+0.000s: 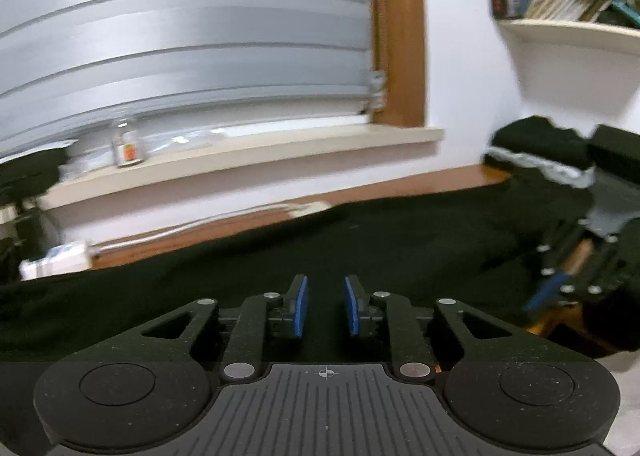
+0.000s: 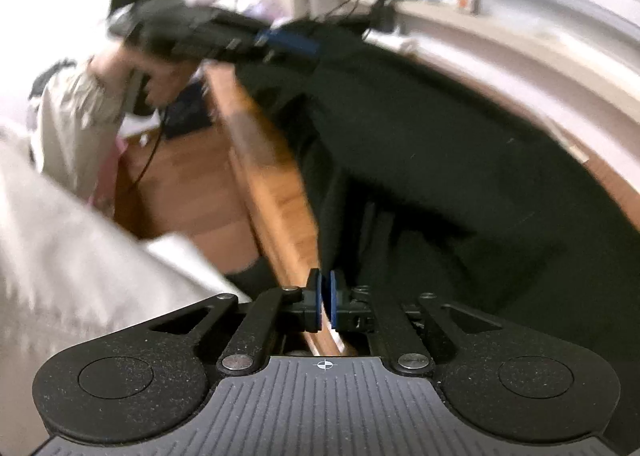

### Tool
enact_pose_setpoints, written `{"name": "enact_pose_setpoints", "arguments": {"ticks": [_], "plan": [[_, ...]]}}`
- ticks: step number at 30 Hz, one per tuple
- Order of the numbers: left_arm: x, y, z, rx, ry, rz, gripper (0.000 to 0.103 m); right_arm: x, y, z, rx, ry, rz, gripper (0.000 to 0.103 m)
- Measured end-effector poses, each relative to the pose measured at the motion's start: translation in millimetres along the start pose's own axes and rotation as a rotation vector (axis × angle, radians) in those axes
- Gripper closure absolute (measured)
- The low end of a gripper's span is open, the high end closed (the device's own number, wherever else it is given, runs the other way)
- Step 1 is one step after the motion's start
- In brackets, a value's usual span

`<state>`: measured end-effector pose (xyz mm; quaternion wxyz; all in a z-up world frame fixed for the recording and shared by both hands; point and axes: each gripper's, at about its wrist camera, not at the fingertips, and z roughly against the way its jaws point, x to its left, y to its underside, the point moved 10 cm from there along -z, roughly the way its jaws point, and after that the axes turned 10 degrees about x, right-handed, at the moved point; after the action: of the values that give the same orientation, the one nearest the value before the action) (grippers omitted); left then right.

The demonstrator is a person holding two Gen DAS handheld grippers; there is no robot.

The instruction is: Fold clothes

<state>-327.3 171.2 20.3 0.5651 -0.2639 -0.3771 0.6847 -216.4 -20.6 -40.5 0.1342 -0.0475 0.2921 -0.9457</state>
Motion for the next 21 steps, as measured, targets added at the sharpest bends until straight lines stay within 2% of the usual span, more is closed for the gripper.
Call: {"name": "enact_pose_setpoints", "arguments": {"ticks": [2, 4, 6, 7, 9, 11, 18, 21], "plan": [[10.3, 6.0, -8.7, 0.035, -0.053, 0.000, 0.071, -1.0, -0.4, 2.7, -0.013, -0.009, -0.014, 0.096], [16.1, 12.7, -17.8, 0.068, -0.075, -0.001, 0.071, -5.7, -2.0, 6.5, -0.036, 0.010, -0.026, 0.092], [20.3, 15.2, -22.2, 0.075, -0.085, 0.001, 0.070, -10.3, -5.2, 8.4, -0.063, 0.022, -0.047, 0.082], [22.4, 16.4, -24.3, 0.078, -0.090, 0.002, 0.064, -12.2, -6.8, 9.3, -0.075, 0.022, -0.058, 0.080], [26.6, 18.9, -28.6, 0.085, -0.099, 0.004, 0.060, -13.9, -16.2, 8.1, -0.097, 0.017, -0.064, 0.067], [37.2, 19.6, -33.2, 0.096, -0.115, 0.015, 0.060, -14.4, -27.7, 4.6, -0.121, 0.007, -0.066, 0.063], [85.5, 31.1, -42.2, 0.137, -0.169, 0.079, 0.060, -12.8, -64.3, -30.4, -0.113, -0.071, -0.091, 0.062], [94.6, 36.5, -41.2, 0.141, -0.165, 0.099, 0.060, -4.8, -76.1, -48.5, -0.095, -0.069, -0.068, 0.061]]}}
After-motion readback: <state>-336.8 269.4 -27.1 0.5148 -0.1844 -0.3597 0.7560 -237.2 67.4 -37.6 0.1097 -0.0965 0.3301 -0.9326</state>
